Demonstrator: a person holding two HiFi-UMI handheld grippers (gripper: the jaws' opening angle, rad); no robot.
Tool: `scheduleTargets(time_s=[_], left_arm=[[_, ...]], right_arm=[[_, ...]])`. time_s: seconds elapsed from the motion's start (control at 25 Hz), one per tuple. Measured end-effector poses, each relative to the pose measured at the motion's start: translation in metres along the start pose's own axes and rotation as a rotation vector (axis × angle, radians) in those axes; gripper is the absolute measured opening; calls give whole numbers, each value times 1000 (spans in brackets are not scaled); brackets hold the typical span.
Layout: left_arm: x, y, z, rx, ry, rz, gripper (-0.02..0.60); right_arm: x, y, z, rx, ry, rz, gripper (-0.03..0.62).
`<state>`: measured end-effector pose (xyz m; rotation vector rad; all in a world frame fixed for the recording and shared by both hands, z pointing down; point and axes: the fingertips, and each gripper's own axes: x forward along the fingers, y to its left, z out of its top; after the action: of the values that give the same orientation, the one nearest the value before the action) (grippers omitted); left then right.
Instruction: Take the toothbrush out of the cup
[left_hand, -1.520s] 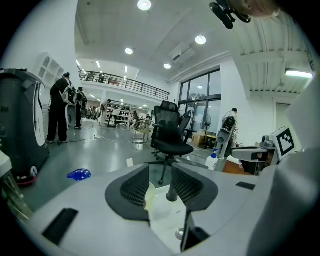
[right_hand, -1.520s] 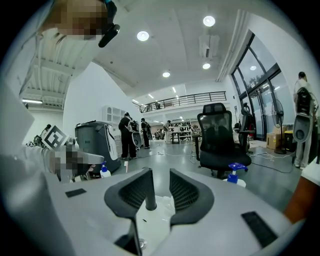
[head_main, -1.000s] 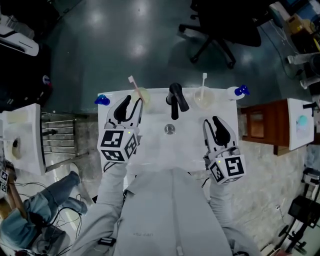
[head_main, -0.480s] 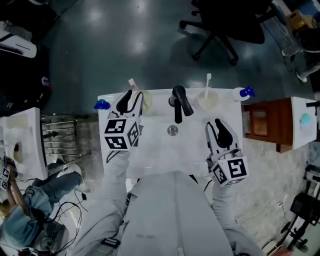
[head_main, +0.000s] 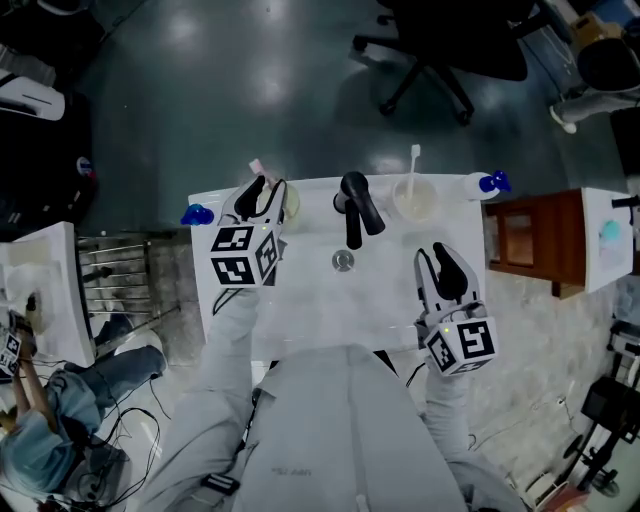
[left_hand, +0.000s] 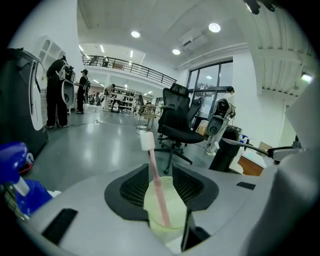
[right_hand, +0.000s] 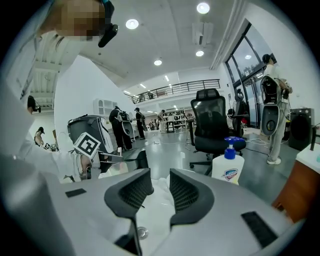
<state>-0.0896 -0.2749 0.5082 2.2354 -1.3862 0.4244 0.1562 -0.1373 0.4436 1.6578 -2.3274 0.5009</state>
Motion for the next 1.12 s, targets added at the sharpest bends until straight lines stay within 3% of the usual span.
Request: scheduleTargets(time_s=[0.64, 1.12], left_arm=[[10, 9, 3, 32, 3, 30, 146], [2, 1, 11, 82, -18, 31, 55]], right_arm=[[-10, -3, -12, 8, 27, -24, 106], [-15, -7, -12, 11, 13, -36, 106]])
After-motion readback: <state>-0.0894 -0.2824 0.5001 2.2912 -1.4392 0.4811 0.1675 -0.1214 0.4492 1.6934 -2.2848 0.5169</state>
